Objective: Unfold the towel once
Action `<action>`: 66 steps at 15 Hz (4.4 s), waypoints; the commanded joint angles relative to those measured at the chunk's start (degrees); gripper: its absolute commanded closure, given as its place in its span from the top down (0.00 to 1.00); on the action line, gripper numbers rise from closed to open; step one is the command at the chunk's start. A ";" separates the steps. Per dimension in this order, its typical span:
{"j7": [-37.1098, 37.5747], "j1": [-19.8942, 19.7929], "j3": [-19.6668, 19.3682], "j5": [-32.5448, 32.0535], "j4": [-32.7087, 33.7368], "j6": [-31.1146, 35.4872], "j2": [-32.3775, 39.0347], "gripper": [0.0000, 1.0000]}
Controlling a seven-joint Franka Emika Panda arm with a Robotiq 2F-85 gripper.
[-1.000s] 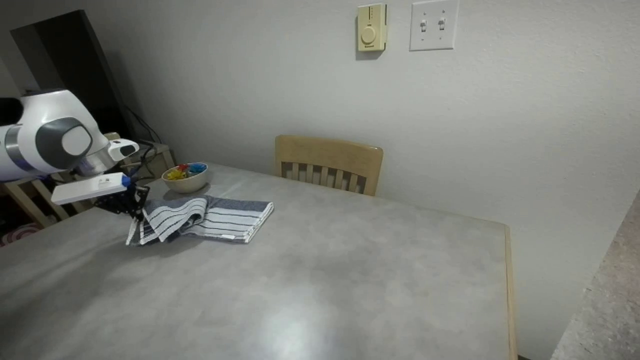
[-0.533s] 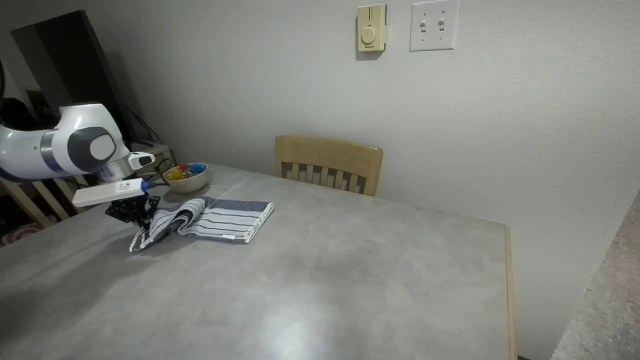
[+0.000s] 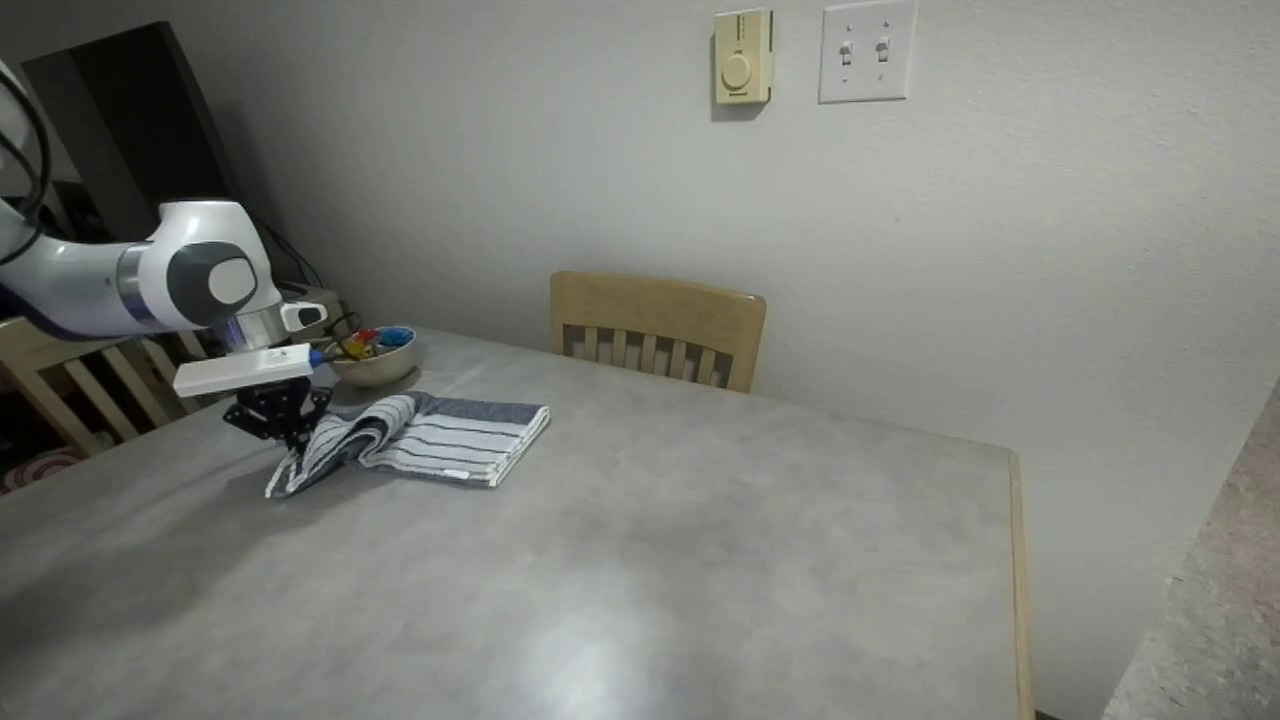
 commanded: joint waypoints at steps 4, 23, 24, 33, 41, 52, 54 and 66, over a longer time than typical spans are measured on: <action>-7.42 -3.39 5.85 3.11 4.02 2.17 5.93 0.01; -11.68 -14.43 18.67 10.19 5.92 18.03 14.29 0.76; -11.03 -14.17 17.94 10.07 5.50 17.66 13.64 0.84; -7.17 -14.26 13.85 10.62 1.79 19.29 8.92 1.00; -1.67 -13.65 12.07 10.96 -9.98 18.28 -1.88 1.00; 2.99 -9.57 10.03 10.75 -22.34 18.72 -19.48 1.00; 3.73 -8.83 9.63 10.79 -23.49 18.73 -21.74 1.00; 2.35 -8.69 9.62 12.76 -27.00 17.39 -27.22 1.00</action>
